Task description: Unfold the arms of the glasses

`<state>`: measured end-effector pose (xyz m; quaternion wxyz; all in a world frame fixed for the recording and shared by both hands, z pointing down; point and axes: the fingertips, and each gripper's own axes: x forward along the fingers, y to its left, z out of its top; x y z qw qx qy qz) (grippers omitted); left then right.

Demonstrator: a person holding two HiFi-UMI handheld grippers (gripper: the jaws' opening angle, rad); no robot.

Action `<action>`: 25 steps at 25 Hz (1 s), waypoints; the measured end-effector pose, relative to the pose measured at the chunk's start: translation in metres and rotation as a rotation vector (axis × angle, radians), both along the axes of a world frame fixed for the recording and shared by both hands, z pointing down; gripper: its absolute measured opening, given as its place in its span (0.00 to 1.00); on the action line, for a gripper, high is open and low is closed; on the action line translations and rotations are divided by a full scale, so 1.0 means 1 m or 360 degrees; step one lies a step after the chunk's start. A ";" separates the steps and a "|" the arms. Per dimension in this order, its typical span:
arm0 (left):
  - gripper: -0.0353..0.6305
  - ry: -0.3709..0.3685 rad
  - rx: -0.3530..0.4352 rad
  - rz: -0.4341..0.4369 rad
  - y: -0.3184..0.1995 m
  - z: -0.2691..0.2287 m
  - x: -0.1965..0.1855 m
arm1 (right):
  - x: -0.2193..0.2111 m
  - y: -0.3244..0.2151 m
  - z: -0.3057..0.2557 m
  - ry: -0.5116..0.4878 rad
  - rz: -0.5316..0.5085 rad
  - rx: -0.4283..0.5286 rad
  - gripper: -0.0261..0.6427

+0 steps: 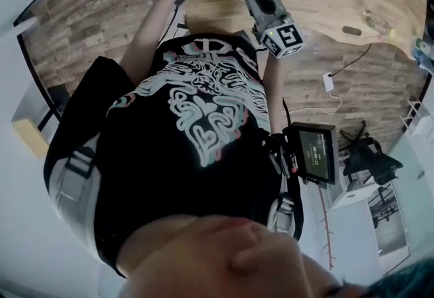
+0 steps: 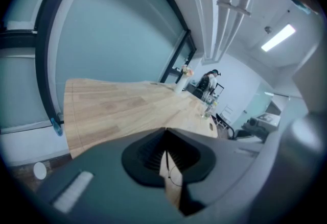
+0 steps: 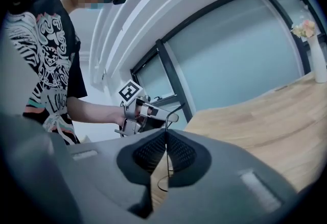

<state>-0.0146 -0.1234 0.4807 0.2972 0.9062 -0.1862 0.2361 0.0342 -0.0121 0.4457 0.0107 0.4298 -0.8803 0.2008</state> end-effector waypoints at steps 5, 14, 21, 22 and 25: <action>0.04 0.0064 0.0018 0.0012 0.025 -0.040 -0.015 | -0.018 0.035 -0.043 -0.0048 -0.0042 0.0081 0.04; 0.04 0.0079 0.0014 0.0080 0.023 -0.029 0.005 | -0.006 0.037 -0.035 -0.0007 0.0000 0.0087 0.04; 0.04 0.0053 0.0028 0.0119 0.024 -0.028 0.013 | -0.005 0.038 -0.032 0.0000 0.0005 0.0105 0.04; 0.04 0.0056 0.0019 0.0121 0.024 -0.027 0.013 | -0.006 0.037 -0.032 0.0003 -0.0003 0.0109 0.04; 0.04 0.0058 0.0016 0.0114 0.024 -0.026 0.013 | -0.006 0.037 -0.030 0.0007 -0.0014 0.0112 0.04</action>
